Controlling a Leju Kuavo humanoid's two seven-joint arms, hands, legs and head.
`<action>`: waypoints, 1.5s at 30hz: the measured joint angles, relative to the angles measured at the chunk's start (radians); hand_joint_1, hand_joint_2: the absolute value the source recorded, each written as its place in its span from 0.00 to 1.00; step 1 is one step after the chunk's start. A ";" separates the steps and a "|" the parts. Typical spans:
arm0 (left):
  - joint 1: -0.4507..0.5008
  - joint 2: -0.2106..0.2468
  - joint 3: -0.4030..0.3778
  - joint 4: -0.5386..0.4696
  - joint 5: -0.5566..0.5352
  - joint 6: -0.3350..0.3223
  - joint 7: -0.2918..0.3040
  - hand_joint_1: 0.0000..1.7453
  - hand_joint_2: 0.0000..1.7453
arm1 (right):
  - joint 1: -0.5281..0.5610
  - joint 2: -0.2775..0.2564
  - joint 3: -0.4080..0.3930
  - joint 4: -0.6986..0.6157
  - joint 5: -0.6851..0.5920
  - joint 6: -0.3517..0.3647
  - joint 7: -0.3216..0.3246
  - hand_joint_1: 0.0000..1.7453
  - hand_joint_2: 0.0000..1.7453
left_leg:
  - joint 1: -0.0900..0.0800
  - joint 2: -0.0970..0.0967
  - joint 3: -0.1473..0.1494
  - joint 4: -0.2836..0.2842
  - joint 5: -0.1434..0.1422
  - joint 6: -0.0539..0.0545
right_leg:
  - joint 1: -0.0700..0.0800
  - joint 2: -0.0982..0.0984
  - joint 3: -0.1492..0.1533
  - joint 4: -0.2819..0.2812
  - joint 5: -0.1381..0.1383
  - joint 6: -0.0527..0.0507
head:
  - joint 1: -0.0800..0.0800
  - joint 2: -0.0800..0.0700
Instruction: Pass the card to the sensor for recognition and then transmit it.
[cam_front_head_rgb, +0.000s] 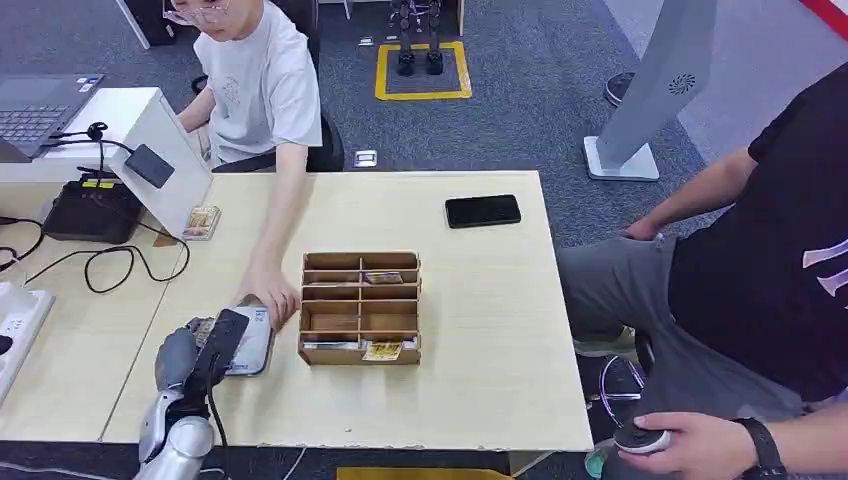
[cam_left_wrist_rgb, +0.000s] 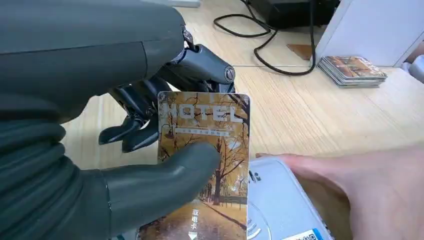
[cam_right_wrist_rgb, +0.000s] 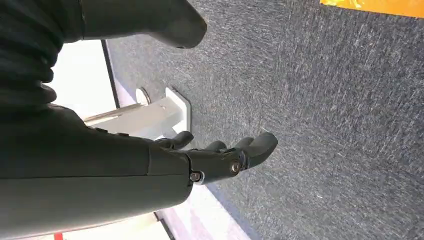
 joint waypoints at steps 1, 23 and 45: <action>0.000 -0.003 0.000 0.005 -0.012 0.003 0.001 1.00 1.00 | 0.000 0.000 0.000 0.000 0.002 0.000 0.000 0.00 1.00 | 0.000 0.000 0.000 0.000 0.000 0.000 | 0.000 0.000 0.000 0.000 0.000 0.000 | 0.000 0.000; -0.007 -0.042 0.052 -0.043 0.397 -0.099 -0.253 1.00 1.00 | -0.001 0.000 0.000 0.000 0.011 -0.003 -0.018 0.00 1.00 | 0.000 0.000 0.001 0.000 0.000 0.000 | 0.000 -0.001 0.001 0.000 0.000 0.000 | 0.000 0.000; -0.069 -0.037 0.103 -0.260 0.526 0.085 -0.477 1.00 1.00 | -0.009 0.000 0.000 0.000 0.032 0.005 -0.015 0.00 1.00 | 0.000 -0.001 0.001 0.000 0.000 0.000 | 0.000 -0.001 0.001 0.000 0.000 0.000 | 0.000 0.000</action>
